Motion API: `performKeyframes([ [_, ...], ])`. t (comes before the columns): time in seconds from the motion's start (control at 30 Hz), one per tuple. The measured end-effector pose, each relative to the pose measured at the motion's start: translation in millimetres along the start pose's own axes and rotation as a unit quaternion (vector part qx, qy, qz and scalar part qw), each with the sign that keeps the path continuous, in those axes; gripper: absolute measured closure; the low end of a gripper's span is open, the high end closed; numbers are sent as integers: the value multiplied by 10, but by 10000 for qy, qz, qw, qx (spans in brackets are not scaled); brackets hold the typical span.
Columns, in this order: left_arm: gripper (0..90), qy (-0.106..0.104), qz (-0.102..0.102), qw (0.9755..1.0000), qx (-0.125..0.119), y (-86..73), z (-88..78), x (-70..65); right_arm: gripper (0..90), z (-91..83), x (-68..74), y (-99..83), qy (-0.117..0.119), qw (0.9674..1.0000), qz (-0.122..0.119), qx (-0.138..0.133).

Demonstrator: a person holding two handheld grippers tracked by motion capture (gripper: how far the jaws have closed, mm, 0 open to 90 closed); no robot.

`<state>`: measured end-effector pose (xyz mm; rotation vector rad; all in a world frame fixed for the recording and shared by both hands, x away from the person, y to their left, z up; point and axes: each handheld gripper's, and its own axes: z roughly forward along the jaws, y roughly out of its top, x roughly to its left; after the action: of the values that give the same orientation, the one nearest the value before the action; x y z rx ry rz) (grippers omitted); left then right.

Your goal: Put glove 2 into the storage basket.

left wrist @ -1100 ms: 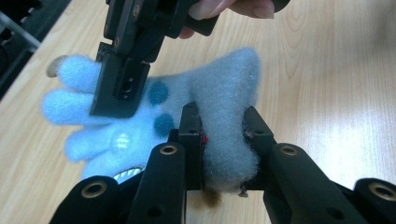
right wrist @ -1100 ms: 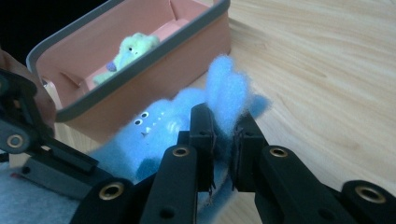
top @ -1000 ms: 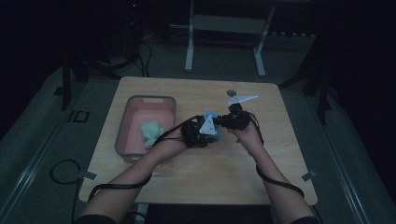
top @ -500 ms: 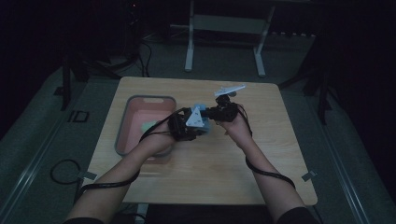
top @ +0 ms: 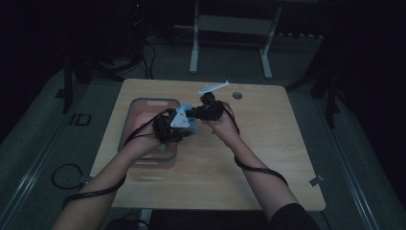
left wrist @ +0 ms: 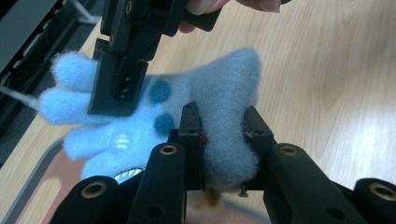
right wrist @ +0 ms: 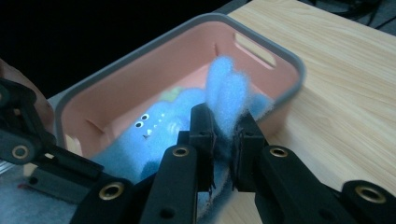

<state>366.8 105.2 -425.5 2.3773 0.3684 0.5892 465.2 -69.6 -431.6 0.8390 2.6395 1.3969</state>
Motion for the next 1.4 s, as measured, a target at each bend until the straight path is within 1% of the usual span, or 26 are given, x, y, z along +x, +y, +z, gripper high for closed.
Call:
performKeyframes([
  [0.03,755,28,-5,10000,63,-59,-41,18,815,50,22,24,30,10000,-2,-14],
  [0.07,755,39,-9,10000,72,-77,-53,25,815,121,55,56,91,10000,-7,-21],
  [0.1,754,37,-62,9999,96,-122,-85,40,815,141,64,63,108,9999,-4,-24],
  [0.23,754,79,-123,9997,196,-261,-173,83,815,314,132,123,234,9997,-11,6],
  [0.3,754,70,-159,9995,254,-341,-207,107,815,388,165,152,272,9996,-17,16],
  [0.47,754,99,-269,9990,346,-533,-274,154,815,643,254,219,401,9992,-18,82],
  [0.5,754,99,-269,9990,346,-533,-274,154,815,643,254,219,401,9992,-18,82],
  [0.53,754,73,-327,9987,381,-648,-285,169,815,678,264,221,422,9991,-1,90],
  [0.57,754,45,-362,9986,395,-694,-277,170,814,795,288,211,458,9988,-6,170],
  [0.67,753,17,-424,9981,456,-821,-222,161,814,915,298,192,501,9983,40,280],
  [0.7,753,17,-424,9981,456,-821,-222,161,814,915,298,192,501,9983,40,280],
  [0.73,753,18,-448,9978,489,-882,-177,155,814,952,301,190,507,9982,38,303],
  [0.77,752,14,-466,9976,521,-912,-150,153,814,1014,311,186,496,9980,51,385],
  [0.8,752,16,-479,9974,531,-940,-126,154,814,1050,313,180,479,9979,17,429],
  [0.83,752,-25,-517,9973,527,-965,-102,158,813,1080,314,171,447,9979,-9,469],
  [0.9,751,-60,-590,9968,528,-1002,-60,172,813,1120,298,153,423,9977,14,533],
  [0.93,751,-80,-596,9967,545,-1012,-42,176,812,1141,283,138,384,9977,41,553],
  [1.0,750,-164,-634,9962,574,-1023,7,182,809,1168,263,115,354,9973,66,639],
  [1.07,746,-190,-597,9959,653,-1019,56,175,805,1188,247,97,314,9966,39,757],
  [1.1,744,-230,-596,9955,699,-1017,83,176,803,1195,244,91,294,9966,31,773],
  [1.17,732,-239,-593,9954,718,-1019,103,177,793,1207,239,82,280,9963,12,810],
  [1.23,707,-275,-608,9953,705,-1023,120,180,764,1216,235,91,320,9961,32,821],
  [1.27,667,-302,-651,9948,727,-1024,129,183,736,1217,233,94,347,9960,59,826],
  [1.3,604,-337,-668,9942,772,-1024,142,181,708,1216,231,103,342,9958,94,841],
  [1.33,557,-356,-684,9939,788,-1023,148,176,660,1204,231,119,284,9958,60,867],
  [1.4,444,-316,-713,9939,781,-1014,146,164,630,1160,221,128,245,9960,30,857],
])
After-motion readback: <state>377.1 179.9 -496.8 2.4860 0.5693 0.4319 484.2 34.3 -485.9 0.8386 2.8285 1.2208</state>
